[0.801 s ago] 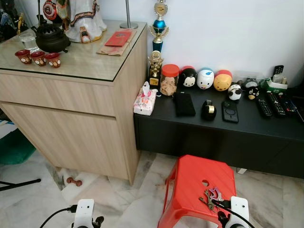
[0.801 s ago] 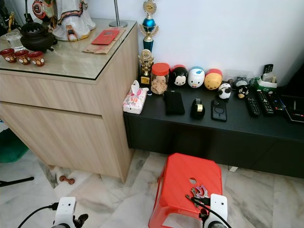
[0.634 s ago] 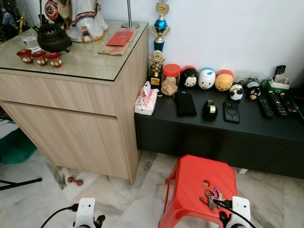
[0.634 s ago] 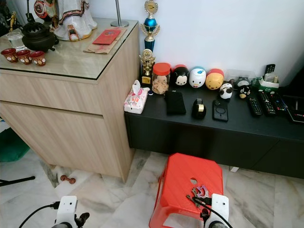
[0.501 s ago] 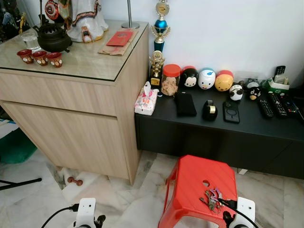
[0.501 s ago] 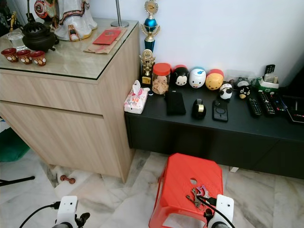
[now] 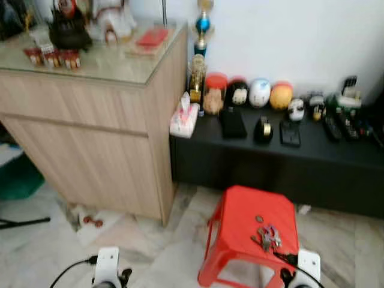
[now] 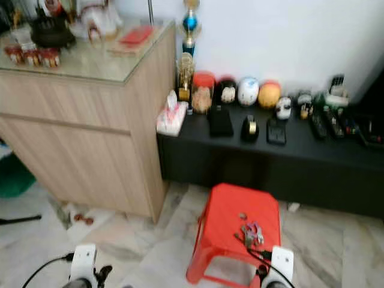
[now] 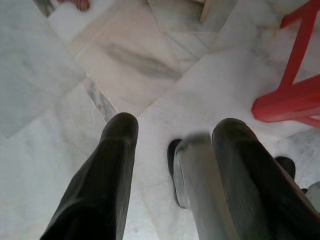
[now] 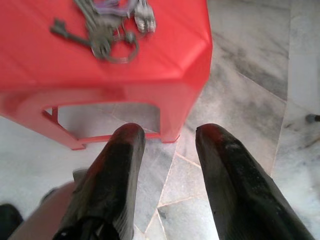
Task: Hang keys on a hook
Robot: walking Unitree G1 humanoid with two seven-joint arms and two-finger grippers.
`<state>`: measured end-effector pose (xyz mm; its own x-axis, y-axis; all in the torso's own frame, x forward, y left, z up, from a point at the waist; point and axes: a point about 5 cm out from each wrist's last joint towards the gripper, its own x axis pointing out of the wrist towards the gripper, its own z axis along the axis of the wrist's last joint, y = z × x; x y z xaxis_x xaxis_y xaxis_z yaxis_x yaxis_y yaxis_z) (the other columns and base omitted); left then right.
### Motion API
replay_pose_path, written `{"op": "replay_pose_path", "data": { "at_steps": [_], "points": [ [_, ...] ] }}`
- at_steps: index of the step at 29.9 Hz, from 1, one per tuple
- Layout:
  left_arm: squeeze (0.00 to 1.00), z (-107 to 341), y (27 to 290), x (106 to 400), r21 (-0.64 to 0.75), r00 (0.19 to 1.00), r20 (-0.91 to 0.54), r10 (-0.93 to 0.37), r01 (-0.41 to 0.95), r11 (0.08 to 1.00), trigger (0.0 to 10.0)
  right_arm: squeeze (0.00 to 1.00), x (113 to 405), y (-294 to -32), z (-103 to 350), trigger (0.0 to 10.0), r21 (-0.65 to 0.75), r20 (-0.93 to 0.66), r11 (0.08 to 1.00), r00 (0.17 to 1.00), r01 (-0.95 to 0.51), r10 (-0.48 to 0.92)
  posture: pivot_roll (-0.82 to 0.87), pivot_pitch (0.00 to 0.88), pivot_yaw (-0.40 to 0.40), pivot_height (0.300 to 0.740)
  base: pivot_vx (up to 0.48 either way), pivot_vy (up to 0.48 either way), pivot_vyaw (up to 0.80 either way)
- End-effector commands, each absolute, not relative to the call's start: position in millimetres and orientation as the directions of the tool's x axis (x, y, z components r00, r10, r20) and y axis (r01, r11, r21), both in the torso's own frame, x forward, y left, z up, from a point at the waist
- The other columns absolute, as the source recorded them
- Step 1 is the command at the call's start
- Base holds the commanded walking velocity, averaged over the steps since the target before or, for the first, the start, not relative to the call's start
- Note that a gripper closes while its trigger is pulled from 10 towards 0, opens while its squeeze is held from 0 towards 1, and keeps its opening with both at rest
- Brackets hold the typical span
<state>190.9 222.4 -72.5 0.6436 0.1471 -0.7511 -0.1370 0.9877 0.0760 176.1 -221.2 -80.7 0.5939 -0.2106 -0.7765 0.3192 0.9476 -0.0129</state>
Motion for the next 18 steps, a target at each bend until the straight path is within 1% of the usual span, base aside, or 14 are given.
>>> {"op": "replay_pose_path", "data": {
  "at_steps": [1, 3, 7, 8, 10, 13, 14, 16, 17, 18],
  "points": [
    [0.00, -74.9, 221.4, 186.2, 0.066, 0.639, -0.750, 0.171, -0.185, 0.981, 10.0, 0.00, 184.2, -222.2, -76.2, 10.0, -0.005, -0.756, 0.944, 0.617, 0.330, -0.220, -0.04, 0.005, -0.059, 0.625, 0.000, 0.000, 0.00],
    [0.00, -74.3, 221.2, 186.3, 0.058, 0.652, -0.734, 0.190, -0.218, 0.974, 10.0, 0.00, 188.5, -222.7, -73.8, 10.0, -0.001, -0.744, 0.943, 0.630, 0.332, -0.222, -0.04, 0.006, -0.058, 0.625, 0.000, 0.000, 0.00],
    [0.00, -71.3, 219.8, 187.8, 0.000, 0.697, -0.682, 0.220, -0.301, 0.954, 10.0, 0.00, 208.2, -222.9, -61.4, 10.0, 0.027, -0.672, 0.946, 0.706, 0.322, -0.221, -0.06, 0.010, -0.050, 0.625, 0.000, 0.000, 0.00],
    [0.00, -70.8, 219.5, 188.2, -0.009, 0.704, -0.675, 0.221, -0.307, 0.952, 10.0, 0.00, 210.3, -223.3, -59.8, 10.0, 0.031, -0.663, 0.946, 0.715, 0.324, -0.223, -0.06, 0.010, -0.050, 0.625, 0.000, 0.000, 0.00],
    [0.00, -67.5, 217.9, 190.7, -0.047, 0.744, -0.632, 0.218, -0.318, 0.947, 10.0, 0.00, 217.2, -239.4, -49.6, 10.0, 0.050, -0.606, 0.940, 0.759, 0.337, -0.240, -0.06, 0.017, -0.053, 0.625, 0.000, 0.000, 0.00],
    [0.00, -64.7, 217.2, 192.8, -0.064, 0.772, -0.599, 0.212, -0.310, 0.949, 10.0, 0.00, 226.3, -242.6, -40.5, 10.0, 0.062, -0.547, 0.950, 0.806, 0.306, -0.224, -0.07, 0.016, -0.055, 0.625, 0.000, 0.000, 0.00],
    [0.00, -64.7, 217.2, 192.8, -0.064, 0.772, -0.599, 0.212, -0.310, 0.949, 10.0, 0.00, 226.3, -242.6, -40.5, 10.0, 0.062, -0.547, 0.950, 0.806, 0.306, -0.224, -0.07, 0.016, -0.055, 0.625, 0.000, 0.000, 0.00],
    [0.00, -63.0, 216.7, 194.0, -0.073, 0.790, -0.578, 0.203, -0.298, 0.952, 10.0, 0.00, 233.6, -244.7, -33.0, 10.0, 0.076, -0.499, 0.951, 0.837, 0.299, -0.224, -0.07, 0.015, -0.056, 0.625, 0.000, 0.000, 0.00],
    [0.00, -26.5, 237.5, 228.8, -0.081, 0.903, -0.368, 0.222, -0.269, 0.960, 10.0, 0.00, 238.9, -245.2, -27.6, 10.0, 0.085, -0.465, 0.954, 0.858, 0.288, -0.218, -0.07, 0.016, -0.056, 0.625, 0.000, 0.000, 0.00],
    [0.00, -26.5, 237.5, 228.8, -0.081, 0.903, -0.368, 0.222, -0.269, 0.960, 10.0, 0.00, 238.9, -245.2, -27.6, 10.0, 0.085, -0.465, 0.954, 0.858, 0.288, -0.218, -0.07, 0.016, -0.056, 0.625, 0.000, 0.000, 0.00]
  ]
}}
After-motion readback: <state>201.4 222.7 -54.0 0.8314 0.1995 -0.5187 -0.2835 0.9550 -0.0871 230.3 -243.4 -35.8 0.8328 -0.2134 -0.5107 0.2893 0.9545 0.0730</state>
